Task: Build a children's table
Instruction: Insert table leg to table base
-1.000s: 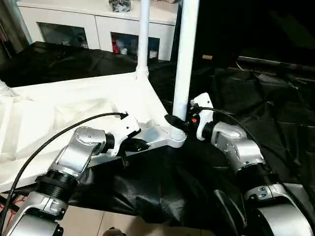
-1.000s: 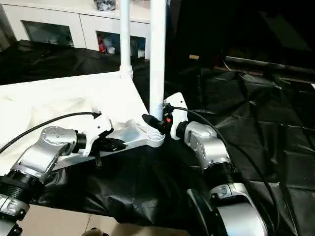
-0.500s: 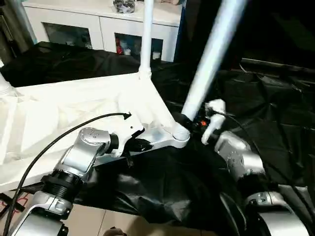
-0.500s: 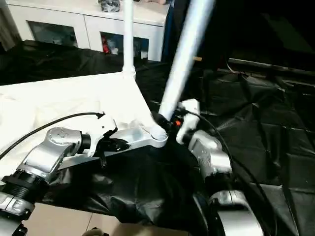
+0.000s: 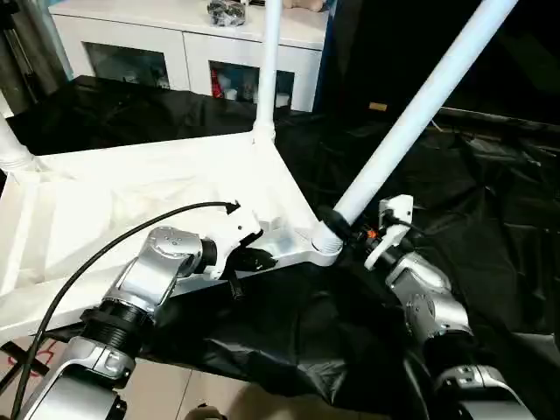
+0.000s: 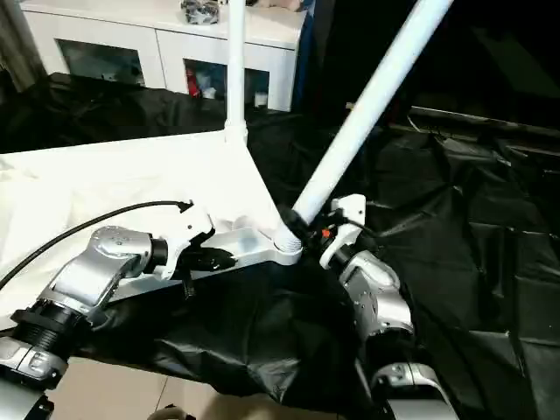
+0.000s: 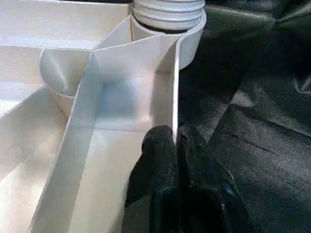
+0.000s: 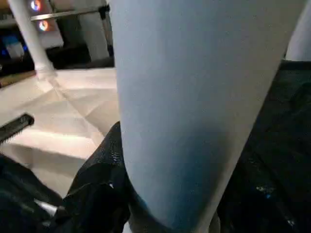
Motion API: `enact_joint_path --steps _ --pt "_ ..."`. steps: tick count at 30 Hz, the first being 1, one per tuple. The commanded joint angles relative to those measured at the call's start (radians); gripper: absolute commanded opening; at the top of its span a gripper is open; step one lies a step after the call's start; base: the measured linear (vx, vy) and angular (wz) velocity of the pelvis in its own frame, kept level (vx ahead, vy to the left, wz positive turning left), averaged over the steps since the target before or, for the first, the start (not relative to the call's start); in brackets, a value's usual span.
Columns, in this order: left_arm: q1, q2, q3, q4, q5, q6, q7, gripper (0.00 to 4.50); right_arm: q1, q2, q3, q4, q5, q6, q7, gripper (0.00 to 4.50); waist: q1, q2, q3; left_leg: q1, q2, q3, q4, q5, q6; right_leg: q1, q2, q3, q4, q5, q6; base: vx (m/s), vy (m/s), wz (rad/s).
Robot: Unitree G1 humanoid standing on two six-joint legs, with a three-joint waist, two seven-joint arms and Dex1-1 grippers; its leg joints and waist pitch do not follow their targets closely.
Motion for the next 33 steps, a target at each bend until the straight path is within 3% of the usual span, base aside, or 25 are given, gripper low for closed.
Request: enact_joint_path --steps 1,4,5,16,26,33 --pt "-0.008 0.005 0.001 -0.005 0.006 -0.008 0.011 0.00 0.027 -0.031 0.020 0.037 -0.056 0.013 -0.005 1.90 -0.004 0.015 -0.060 0.020 0.013 -0.007 -0.076 -0.362 -0.008 0.035 -0.083 0.049 -0.100 -0.455 -0.120 0.000 0.000 0.00" --pt "-0.007 0.005 0.000 -0.002 0.007 -0.011 0.014 0.00 0.017 -0.039 0.046 0.042 -0.072 0.012 0.019 1.90 -0.005 0.014 -0.059 0.019 0.012 -0.007 -0.075 -0.363 -0.006 0.035 -0.083 0.049 -0.103 -0.470 -0.114 0.000 0.000 0.00" --pt "-0.006 0.006 0.000 -0.003 0.006 -0.012 0.013 0.00 0.016 -0.040 0.051 0.041 -0.075 0.012 0.022 1.90 -0.004 0.008 -0.059 0.018 0.012 -0.006 -0.075 -0.354 -0.002 0.035 -0.083 0.049 -0.101 -0.473 -0.112 0.000 0.000 0.00" --pt "0.010 0.030 -0.018 -0.023 0.002 -0.048 -0.033 0.00 -0.056 -0.054 0.131 0.123 -0.136 0.056 0.096 1.90 -0.014 0.009 -0.056 0.018 0.011 -0.009 -0.076 -0.376 -0.001 0.032 -0.084 0.046 -0.108 -0.524 -0.100 0.000 0.000 0.00" --pt "0.006 0.090 -0.072 -0.057 0.000 -0.126 -0.174 0.00 -0.112 -0.077 0.172 0.181 -0.115 0.095 0.337 1.90 -0.012 0.006 -0.060 0.018 0.016 -0.006 -0.079 -0.354 0.004 0.037 -0.082 0.052 -0.093 -0.415 -0.142 0.000 0.000 0.00" --pt "-0.006 0.126 -0.073 -0.065 -0.022 -0.139 -0.245 0.00 -0.122 -0.097 0.205 0.229 -0.146 0.080 0.457 1.90 -0.011 0.006 -0.055 0.025 0.018 -0.008 -0.081 -0.396 -0.004 0.031 -0.084 0.050 -0.101 -0.500 -0.129 0.000 0.000 0.00"
